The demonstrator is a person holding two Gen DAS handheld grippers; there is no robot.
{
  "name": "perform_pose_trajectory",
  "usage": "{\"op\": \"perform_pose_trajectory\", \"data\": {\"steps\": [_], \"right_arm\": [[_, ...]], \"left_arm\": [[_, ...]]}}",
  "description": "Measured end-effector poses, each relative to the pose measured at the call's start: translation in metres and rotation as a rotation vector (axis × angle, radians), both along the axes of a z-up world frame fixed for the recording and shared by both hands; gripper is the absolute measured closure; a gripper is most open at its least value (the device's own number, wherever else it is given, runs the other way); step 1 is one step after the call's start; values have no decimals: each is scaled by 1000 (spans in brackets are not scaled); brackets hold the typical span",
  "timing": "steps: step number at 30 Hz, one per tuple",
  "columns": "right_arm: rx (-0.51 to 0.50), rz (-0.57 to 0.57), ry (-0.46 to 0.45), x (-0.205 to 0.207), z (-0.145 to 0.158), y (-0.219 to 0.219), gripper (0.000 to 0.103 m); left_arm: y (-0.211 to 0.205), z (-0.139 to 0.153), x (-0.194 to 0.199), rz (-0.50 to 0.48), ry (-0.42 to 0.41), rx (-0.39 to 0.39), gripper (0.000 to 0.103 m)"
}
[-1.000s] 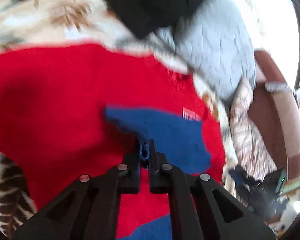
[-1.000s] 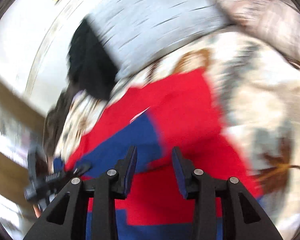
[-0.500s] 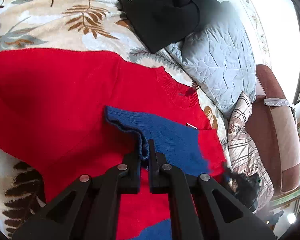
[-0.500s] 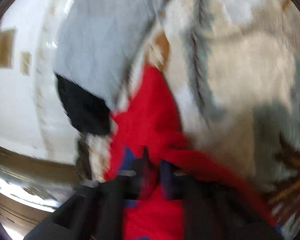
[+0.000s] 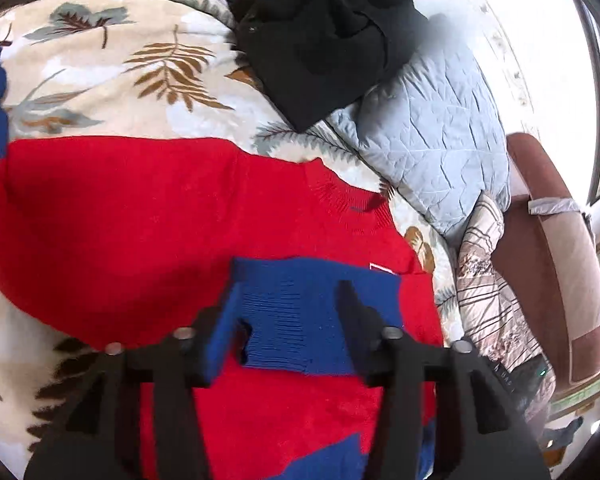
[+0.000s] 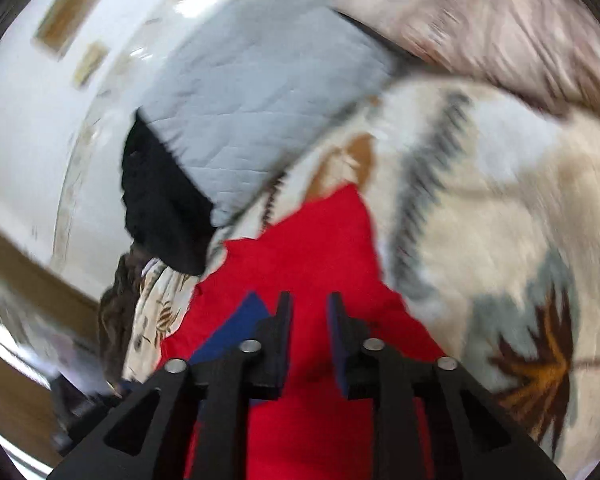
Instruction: Fold small clothes
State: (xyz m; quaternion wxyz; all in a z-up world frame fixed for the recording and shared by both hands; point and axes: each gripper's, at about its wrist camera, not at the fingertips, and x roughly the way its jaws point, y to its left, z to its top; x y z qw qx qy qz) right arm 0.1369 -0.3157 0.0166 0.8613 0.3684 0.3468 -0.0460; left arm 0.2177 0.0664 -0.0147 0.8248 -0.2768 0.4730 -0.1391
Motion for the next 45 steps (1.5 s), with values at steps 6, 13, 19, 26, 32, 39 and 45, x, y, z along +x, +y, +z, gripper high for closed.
{"op": "perform_pose_trajectory", "data": {"steps": [6, 13, 19, 26, 32, 39, 45], "right_arm": [[-49, 26, 184, 19, -47, -3, 87], [-90, 107, 92, 34, -7, 37, 73], [-134, 278, 199, 55, -45, 101, 63], [-350, 341, 170, 54, -47, 134, 38], [-461, 394, 195, 59, -51, 159, 22], [-474, 402, 191, 58, -52, 163, 18], [-482, 404, 191, 59, -53, 165, 17]], "left_arm": [[-38, -28, 9, -75, 83, 239, 54], [-22, -24, 5, -38, 81, 153, 50], [-20, -30, 10, -34, 110, 108, 50], [23, -3, 3, 37, 115, 20, 50], [126, 33, 14, 240, 124, 211, 45], [242, 9, 16, 436, 254, 213, 32], [244, -30, 35, 430, 298, 6, 45]]}}
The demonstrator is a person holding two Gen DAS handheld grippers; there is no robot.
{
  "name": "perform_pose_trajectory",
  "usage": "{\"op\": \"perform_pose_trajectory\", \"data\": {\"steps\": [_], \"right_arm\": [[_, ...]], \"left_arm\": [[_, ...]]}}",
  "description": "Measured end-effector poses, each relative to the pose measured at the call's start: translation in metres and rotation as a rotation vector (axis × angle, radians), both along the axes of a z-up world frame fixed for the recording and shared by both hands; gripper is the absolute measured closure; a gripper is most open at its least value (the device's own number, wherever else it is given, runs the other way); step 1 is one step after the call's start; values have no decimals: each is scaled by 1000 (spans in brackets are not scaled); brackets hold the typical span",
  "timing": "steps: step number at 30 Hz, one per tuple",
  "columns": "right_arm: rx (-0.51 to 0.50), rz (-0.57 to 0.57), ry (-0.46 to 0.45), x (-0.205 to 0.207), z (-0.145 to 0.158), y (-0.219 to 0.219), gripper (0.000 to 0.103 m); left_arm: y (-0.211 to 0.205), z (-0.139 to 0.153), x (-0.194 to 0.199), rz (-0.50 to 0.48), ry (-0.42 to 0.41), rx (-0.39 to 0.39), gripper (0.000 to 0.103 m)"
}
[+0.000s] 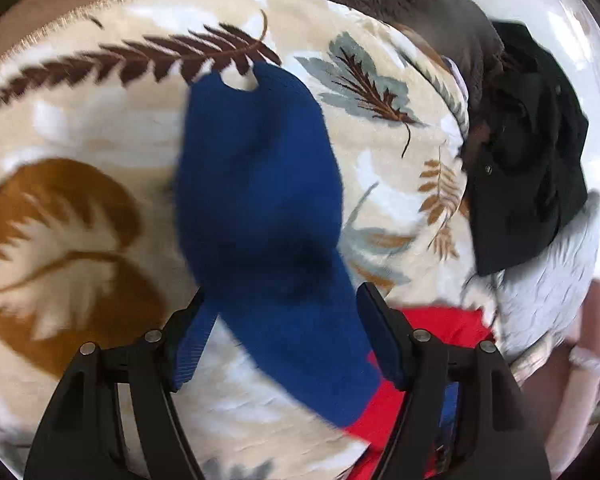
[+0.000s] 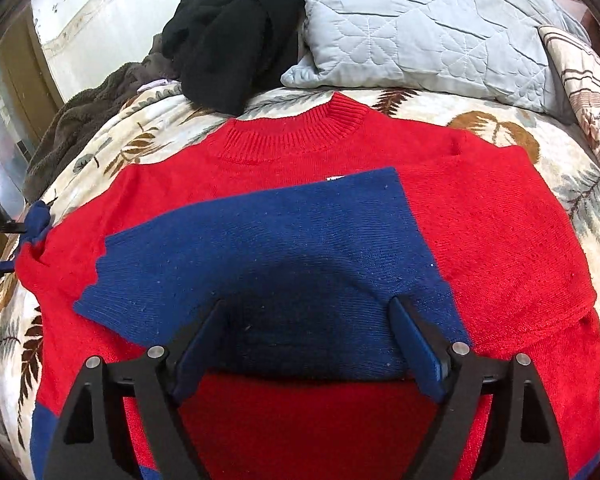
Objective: Fold small clothes
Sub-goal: 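Grasp the other blue sleeve cuff with the left tool, then fold the held sleeve across the red body with the left tool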
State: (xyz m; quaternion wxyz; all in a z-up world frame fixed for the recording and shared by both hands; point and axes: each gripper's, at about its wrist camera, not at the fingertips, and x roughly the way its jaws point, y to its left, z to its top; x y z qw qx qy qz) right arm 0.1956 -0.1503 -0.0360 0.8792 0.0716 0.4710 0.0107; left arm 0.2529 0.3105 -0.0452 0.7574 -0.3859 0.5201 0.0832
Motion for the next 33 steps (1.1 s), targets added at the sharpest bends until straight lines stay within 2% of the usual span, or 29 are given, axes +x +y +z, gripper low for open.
{"op": "perform_pose_trajectory", "data": {"steps": [1, 2, 4, 7, 8, 10, 13, 16, 17, 19, 20, 21, 27, 29, 31, 32, 33], "right_arm": [[4, 0, -1, 0, 0, 0, 17], [6, 0, -2, 0, 0, 0, 17], [10, 0, -3, 0, 0, 0, 17], [18, 0, -6, 0, 0, -1, 16], [21, 0, -7, 0, 0, -1, 16], [26, 1, -9, -1, 0, -1, 16], [30, 0, -12, -1, 0, -2, 16], [36, -1, -14, -1, 0, -2, 16], [37, -1, -15, -1, 0, -2, 16], [37, -2, -15, -1, 0, -2, 16], [37, -2, -15, -2, 0, -2, 16], [39, -2, -16, -2, 0, -2, 16], [51, -3, -21, -2, 1, -4, 15], [57, -2, -22, -2, 1, -4, 15], [66, -1, -24, -2, 0, -5, 14], [70, -1, -26, -3, 0, -6, 14], [75, 0, -27, -3, 0, -6, 13]], "left_arm": [[1, 3, -2, 22, -32, -2, 59], [1, 5, -5, 33, -52, -2, 88], [6, 12, -20, 68, -114, -33, 90], [13, 18, -51, 94, -167, -17, 90], [15, 16, -62, 93, -166, -7, 90], [20, 7, -84, 96, -110, 36, 91], [34, -3, -113, 114, -105, -20, 91], [42, 9, -129, 155, -151, -32, 90], [44, 14, -130, 160, -167, -29, 87], [46, 21, -128, 166, -190, -29, 68], [45, 22, -124, 168, -188, -30, 48], [44, 22, -119, 173, -186, -32, 42], [37, -6, -81, 183, -134, -107, 42], [39, -13, -75, 216, -135, -124, 45], [40, -8, -74, 240, -166, -117, 78], [39, -7, -72, 230, -172, -130, 98], [38, -5, -71, 224, -178, -144, 98]]}}
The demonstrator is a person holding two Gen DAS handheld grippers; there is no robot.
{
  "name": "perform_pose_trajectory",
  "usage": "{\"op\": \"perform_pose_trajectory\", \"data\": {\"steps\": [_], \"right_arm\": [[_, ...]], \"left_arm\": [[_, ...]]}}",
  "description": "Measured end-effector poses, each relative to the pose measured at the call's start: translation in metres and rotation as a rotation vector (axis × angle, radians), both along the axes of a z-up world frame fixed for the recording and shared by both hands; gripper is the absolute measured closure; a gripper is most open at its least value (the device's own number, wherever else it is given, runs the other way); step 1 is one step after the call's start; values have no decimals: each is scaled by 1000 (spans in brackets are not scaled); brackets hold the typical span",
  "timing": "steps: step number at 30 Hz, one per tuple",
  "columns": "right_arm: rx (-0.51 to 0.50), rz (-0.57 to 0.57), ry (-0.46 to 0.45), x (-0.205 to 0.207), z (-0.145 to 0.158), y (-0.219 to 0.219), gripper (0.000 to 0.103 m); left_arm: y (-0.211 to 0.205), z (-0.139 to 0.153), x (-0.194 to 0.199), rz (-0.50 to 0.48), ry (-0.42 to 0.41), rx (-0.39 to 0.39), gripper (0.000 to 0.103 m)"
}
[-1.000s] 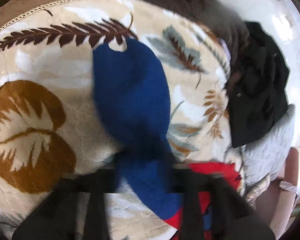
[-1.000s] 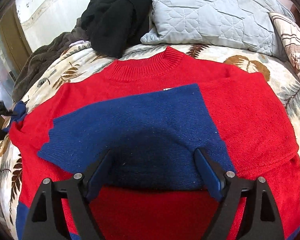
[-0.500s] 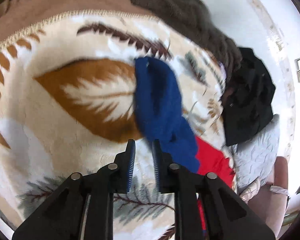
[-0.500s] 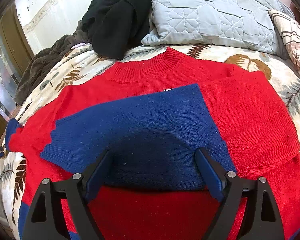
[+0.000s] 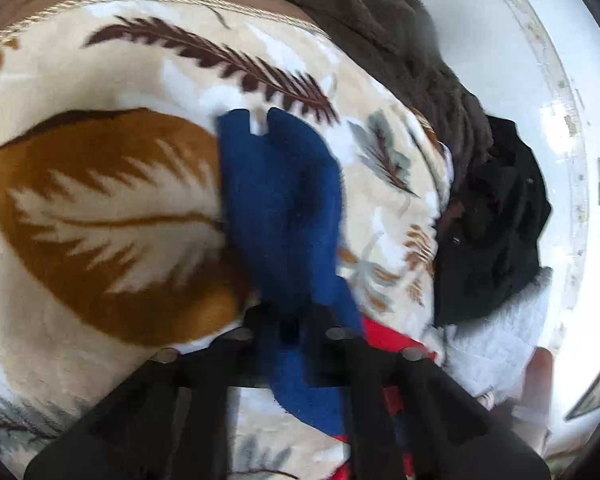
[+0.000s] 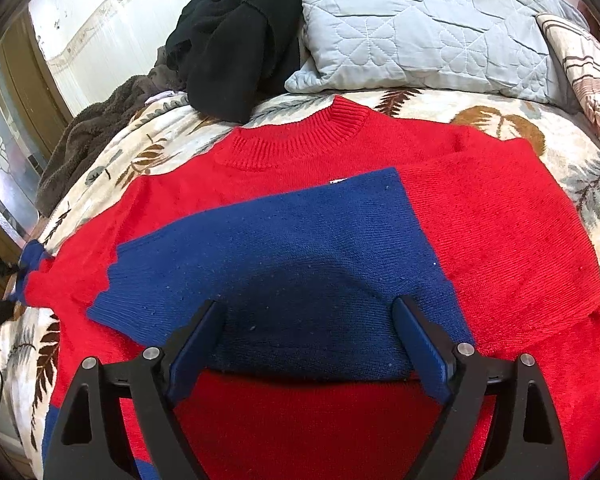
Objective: Fold small clothes
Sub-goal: 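Fold the held sleeve across the red body with the left tool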
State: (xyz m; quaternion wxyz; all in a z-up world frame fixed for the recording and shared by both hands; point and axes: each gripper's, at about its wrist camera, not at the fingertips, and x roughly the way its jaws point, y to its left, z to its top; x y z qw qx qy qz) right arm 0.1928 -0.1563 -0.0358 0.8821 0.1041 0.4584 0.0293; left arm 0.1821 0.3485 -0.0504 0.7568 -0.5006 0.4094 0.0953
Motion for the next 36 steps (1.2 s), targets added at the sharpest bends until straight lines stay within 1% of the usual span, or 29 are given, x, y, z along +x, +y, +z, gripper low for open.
{"op": "perform_pose_trajectory", "data": {"steps": [4, 7, 9, 10, 14, 18, 21, 24, 26, 28, 29, 30, 31, 33, 36], "right_arm": [[10, 3, -3, 0, 0, 0, 12], [16, 8, -1, 0, 0, 0, 10], [16, 31, 7, 2, -1, 3, 2], [16, 43, 10, 2, -1, 5, 0], [-51, 66, 47, 6, -2, 15, 0], [-77, 91, 68, 7, 3, 15, 1], [-89, 40, 23, -4, 13, 1, 1], [-71, -14, -5, -17, 24, -22, 0], [-82, -56, -22, -27, 29, -40, 0], [-82, -91, -9, -32, 25, -58, 0], [-69, -108, 17, -33, 18, -67, 0], [-42, -129, 64, -34, 6, -76, 0], [-24, -133, 77, -35, -2, -81, 0], [-12, -129, 29, -41, 2, -82, 0], [-49, -125, 41, -40, 1, -78, 0]], "left_arm": [[-15, 27, -5, -28, -42, 85, 98], [-31, 47, -7, -70, -86, 103, 98], [-43, 59, -6, -98, -104, 114, 98], [-50, 65, -6, -112, -110, 119, 98], [-77, 82, -2, -162, -125, 137, 98], [-110, 96, 2, -212, -128, 162, 98], [-134, 103, 4, -254, -129, 184, 99], [-159, 109, 8, -297, -126, 195, 99], [-177, 112, 10, -322, -130, 204, 99], [-196, 115, 14, -349, -131, 212, 99], [-204, 116, 15, -360, -131, 215, 99], [-214, 117, 17, -374, -130, 218, 99], [-225, 117, 18, -391, -128, 219, 99], [-244, 115, 20, -420, -120, 205, 99], [-271, 109, 24, -461, -109, 184, 99]]}}
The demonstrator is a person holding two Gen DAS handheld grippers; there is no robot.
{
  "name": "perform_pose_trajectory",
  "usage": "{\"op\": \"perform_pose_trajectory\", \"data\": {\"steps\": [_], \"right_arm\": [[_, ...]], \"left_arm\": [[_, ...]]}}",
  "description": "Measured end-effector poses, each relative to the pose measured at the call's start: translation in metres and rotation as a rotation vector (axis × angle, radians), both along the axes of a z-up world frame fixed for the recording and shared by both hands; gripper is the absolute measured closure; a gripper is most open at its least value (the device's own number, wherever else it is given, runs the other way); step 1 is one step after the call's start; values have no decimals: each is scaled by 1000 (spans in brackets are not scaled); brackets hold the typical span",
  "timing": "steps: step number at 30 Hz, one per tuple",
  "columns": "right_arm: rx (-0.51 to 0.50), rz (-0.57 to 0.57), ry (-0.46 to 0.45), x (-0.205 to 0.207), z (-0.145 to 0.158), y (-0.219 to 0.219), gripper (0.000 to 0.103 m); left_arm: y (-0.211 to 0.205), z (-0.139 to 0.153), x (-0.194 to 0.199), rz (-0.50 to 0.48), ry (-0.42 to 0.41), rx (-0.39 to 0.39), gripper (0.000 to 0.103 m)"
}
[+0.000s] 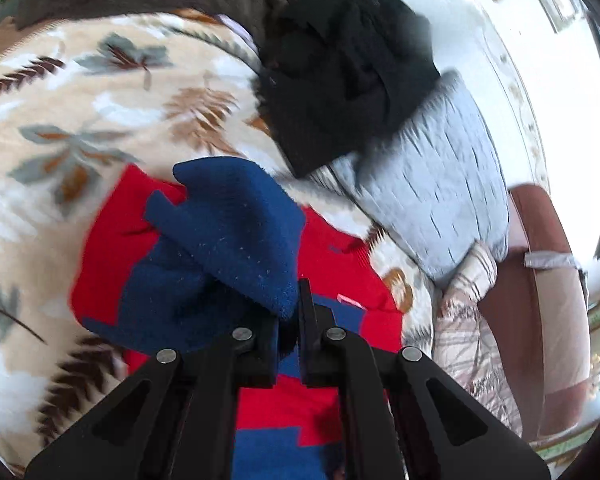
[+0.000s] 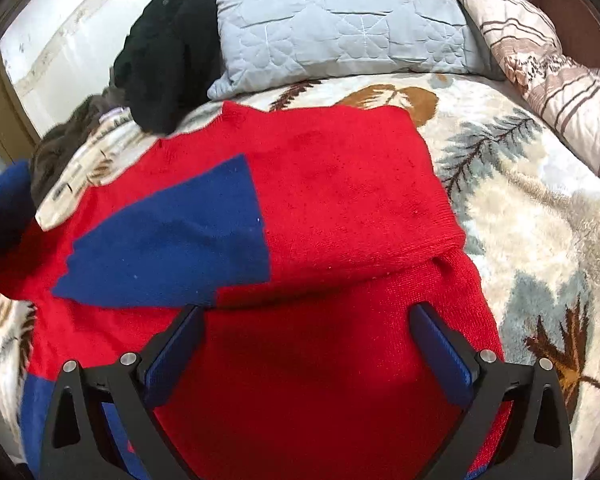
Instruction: Fold small clothes
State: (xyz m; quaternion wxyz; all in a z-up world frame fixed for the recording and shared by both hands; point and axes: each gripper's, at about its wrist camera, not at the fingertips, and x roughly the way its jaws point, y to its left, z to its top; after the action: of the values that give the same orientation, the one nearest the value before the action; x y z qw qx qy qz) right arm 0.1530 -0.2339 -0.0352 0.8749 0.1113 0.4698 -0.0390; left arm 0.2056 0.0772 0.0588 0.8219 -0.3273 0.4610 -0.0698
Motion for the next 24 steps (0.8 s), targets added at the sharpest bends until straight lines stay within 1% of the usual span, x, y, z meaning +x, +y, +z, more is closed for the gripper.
{"op": "perform_pose_trajectory", "data": {"steps": [2, 5, 6, 10, 13, 15, 16, 17, 18, 20, 22, 24], "right_arm": [[-12, 1, 1, -1, 0, 2, 0], [6, -2, -11, -3, 1, 0, 0], [16, -3, -16, -3, 1, -2, 0], [53, -7, -36, -5, 0, -7, 0], [57, -9, -39, -6, -1, -6, 0], [52, -8, -36, -5, -1, -6, 0], [49, -8, -35, -5, -1, -6, 0], [45, -8, -33, -5, -1, -5, 0], [40, -7, -30, -5, -1, -4, 0], [31, -7, -27, -4, -1, -3, 0], [24, -5, -22, -3, -1, -2, 0], [17, -5, -17, -3, -2, -2, 0]], "left_arm": [[-22, -7, 4, -32, 15, 0, 98], [-56, -26, 12, -88, 54, 14, 98], [-69, -36, 16, -111, 74, 23, 98], [-101, -71, 24, -160, 145, 44, 98], [-119, -91, 24, -182, 180, 92, 96], [-124, -100, 23, -199, 196, 108, 85], [-124, -102, 21, -209, 191, 100, 84], [-124, -100, 20, -218, 182, 94, 81], [-122, -98, 18, -233, 178, 84, 74], [-113, -92, 8, -263, 171, 36, 67], [-90, -80, -9, -256, 122, -18, 60], [-63, -73, -26, -216, 71, -62, 41]]}}
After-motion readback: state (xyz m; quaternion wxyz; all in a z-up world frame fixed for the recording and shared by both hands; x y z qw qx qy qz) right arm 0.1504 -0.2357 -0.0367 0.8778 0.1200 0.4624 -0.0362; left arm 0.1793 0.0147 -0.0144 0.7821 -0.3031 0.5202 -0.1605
